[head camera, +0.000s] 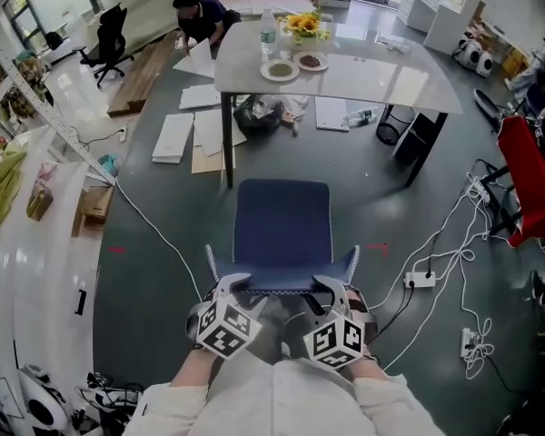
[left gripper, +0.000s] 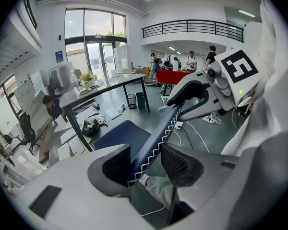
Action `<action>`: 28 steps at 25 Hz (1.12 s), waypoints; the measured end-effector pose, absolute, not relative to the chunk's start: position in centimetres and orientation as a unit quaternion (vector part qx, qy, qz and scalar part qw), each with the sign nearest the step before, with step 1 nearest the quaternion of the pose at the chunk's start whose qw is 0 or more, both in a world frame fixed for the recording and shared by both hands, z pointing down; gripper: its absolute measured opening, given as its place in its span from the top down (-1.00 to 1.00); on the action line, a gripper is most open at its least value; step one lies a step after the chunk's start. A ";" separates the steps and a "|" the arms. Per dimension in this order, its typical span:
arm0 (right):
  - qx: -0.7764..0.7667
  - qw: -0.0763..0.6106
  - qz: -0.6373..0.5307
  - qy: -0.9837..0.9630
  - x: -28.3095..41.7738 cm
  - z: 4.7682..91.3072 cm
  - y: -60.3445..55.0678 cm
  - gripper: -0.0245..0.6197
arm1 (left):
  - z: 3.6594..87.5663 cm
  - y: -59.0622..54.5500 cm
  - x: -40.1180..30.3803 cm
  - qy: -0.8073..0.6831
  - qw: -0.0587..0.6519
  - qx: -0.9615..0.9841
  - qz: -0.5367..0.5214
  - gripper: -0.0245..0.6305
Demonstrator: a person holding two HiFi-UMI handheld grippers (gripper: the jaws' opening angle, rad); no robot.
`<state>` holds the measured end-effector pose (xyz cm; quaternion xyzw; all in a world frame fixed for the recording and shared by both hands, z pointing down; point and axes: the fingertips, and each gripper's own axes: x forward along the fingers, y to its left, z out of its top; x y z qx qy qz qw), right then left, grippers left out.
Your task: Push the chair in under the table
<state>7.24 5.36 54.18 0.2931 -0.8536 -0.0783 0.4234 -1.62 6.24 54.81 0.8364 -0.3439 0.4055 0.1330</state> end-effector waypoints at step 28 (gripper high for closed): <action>0.318 0.431 -0.033 -0.844 2.6 54.3 -15.6 0.44 | 54.8 -14.1 -6.2 -0.290 0.121 0.854 0.414 0.40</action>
